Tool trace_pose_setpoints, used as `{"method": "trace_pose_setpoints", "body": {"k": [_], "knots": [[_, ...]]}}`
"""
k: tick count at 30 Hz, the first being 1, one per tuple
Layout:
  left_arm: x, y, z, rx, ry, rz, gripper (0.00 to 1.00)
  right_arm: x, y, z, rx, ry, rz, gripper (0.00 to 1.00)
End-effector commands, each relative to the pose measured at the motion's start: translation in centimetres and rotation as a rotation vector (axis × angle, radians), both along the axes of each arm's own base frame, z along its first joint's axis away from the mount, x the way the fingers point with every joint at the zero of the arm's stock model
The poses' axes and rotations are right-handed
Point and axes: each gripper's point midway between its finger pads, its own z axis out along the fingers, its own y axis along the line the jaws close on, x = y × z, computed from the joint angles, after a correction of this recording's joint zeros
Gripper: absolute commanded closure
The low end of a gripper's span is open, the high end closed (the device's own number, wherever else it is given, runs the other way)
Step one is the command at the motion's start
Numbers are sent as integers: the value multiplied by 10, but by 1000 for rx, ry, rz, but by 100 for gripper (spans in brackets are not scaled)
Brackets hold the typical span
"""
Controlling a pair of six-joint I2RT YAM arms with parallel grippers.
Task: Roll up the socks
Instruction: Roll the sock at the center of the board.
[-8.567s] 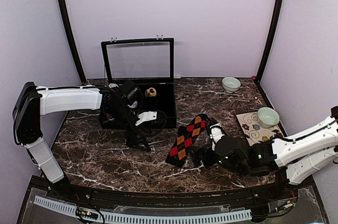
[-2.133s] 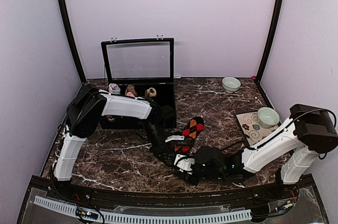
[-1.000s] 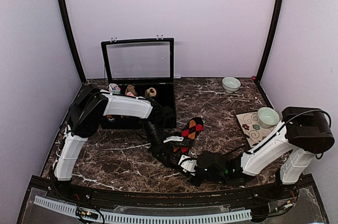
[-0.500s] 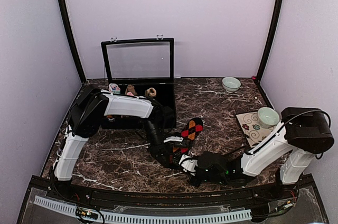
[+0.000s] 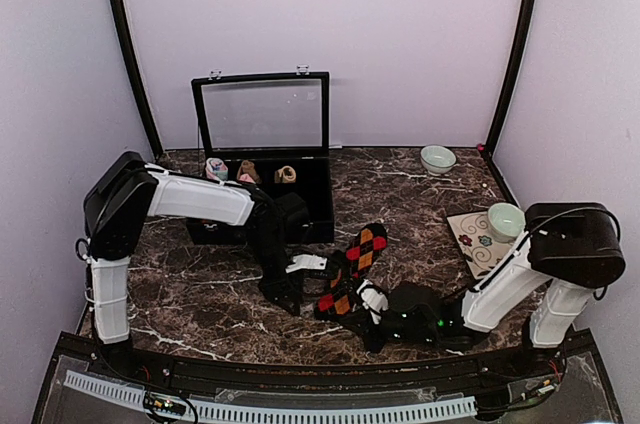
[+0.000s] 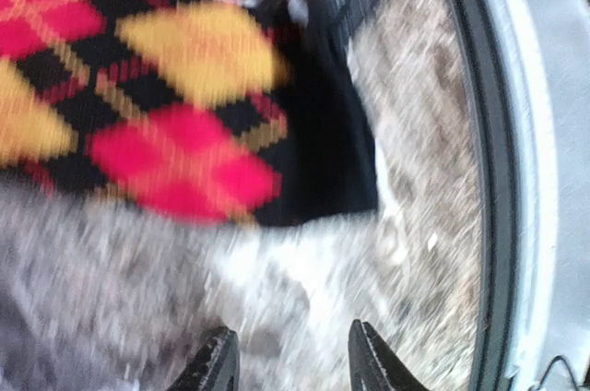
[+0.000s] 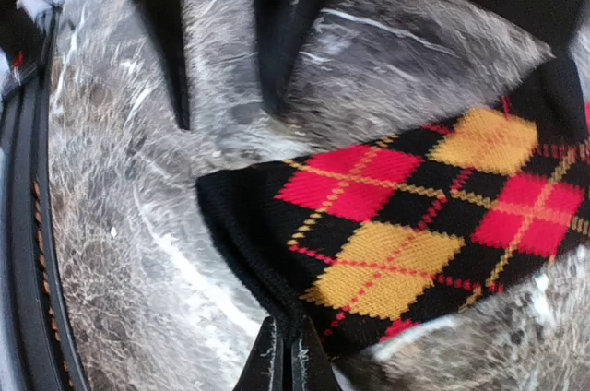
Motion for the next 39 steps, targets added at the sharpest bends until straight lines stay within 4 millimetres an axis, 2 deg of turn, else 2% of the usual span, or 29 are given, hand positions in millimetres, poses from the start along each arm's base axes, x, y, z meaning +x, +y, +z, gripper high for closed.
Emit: {"method": "trace_pose_setpoints", "body": {"k": [1,8,11,16,20,22,26,31,39], "knots": [[18,15,12,1,-189,-11,59,-5,-31,-31,-3,319,-78,100],[4,12,26,-56,-295,-97,60,-13,-42,-58,-122,559,-133,100],[-6,3,33,-111,-367,-154,60,-17,-48,-65,-135,661,-180,100],[-35,-16,42,-151,-418,-298,61,-24,-66,-81,-197,820,-258,100],[-49,-33,47,-189,-425,-370,62,-26,-66,-87,-228,916,-280,100],[-48,-39,44,-193,-434,-384,63,-26,-64,-88,-241,927,-277,100],[-33,-42,31,-179,-512,-380,63,-26,-65,-91,-255,945,-283,100],[-29,-33,13,-161,-533,-383,63,-30,-69,-96,-279,972,-284,100],[-4,-23,-4,-123,-567,-368,63,-31,-74,-97,-279,997,-288,100]]}}
